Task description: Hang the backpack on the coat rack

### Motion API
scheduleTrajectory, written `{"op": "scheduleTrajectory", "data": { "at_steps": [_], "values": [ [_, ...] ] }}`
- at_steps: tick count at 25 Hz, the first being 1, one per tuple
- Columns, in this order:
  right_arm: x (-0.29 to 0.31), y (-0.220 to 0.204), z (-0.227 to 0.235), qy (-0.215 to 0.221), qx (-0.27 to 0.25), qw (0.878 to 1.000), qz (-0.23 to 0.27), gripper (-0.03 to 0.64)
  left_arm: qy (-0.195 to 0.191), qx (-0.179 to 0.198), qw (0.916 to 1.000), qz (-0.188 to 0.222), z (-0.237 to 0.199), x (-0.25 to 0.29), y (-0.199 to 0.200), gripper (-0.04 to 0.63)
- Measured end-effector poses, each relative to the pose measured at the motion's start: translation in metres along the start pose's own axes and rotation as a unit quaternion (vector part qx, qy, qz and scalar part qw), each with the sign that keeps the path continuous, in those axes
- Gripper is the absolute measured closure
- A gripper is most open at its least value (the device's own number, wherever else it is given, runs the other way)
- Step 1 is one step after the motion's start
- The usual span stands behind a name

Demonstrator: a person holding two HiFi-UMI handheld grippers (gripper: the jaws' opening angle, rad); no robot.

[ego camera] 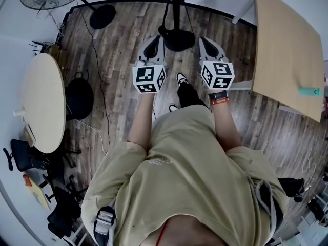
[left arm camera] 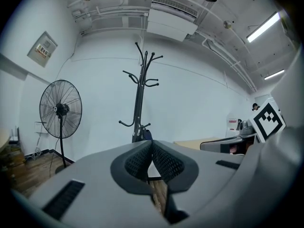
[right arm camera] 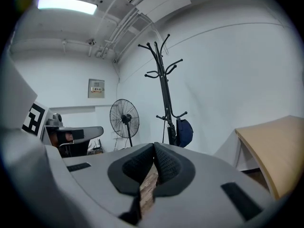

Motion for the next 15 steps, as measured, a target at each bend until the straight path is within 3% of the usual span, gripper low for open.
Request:
{"op": "scheduleTrajectory", "data": {
  "at_steps": [11,15],
  "values": [
    [-0.022,-0.003,-0.006,-0.01,-0.004,1.0,0.015,0.601,0.033,0.025,0.9991,-0.009,-0.007,-0.028,-0.019,0.572],
    [-0.018,-0.001,-0.011,-0.007,-0.006,1.0,0.013,0.601,0.038,0.017,0.999,-0.015,-0.012,-0.031,-0.028,0.572]
  ]
}}
Point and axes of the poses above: the fingertips, and each gripper's own axes: x forward along the fingers, z to its right, y out of its top, the point moved 4 cm from there along -x, backward along the fingers, and after that the axes turned 1 degree about z, right-handed, at the moved point
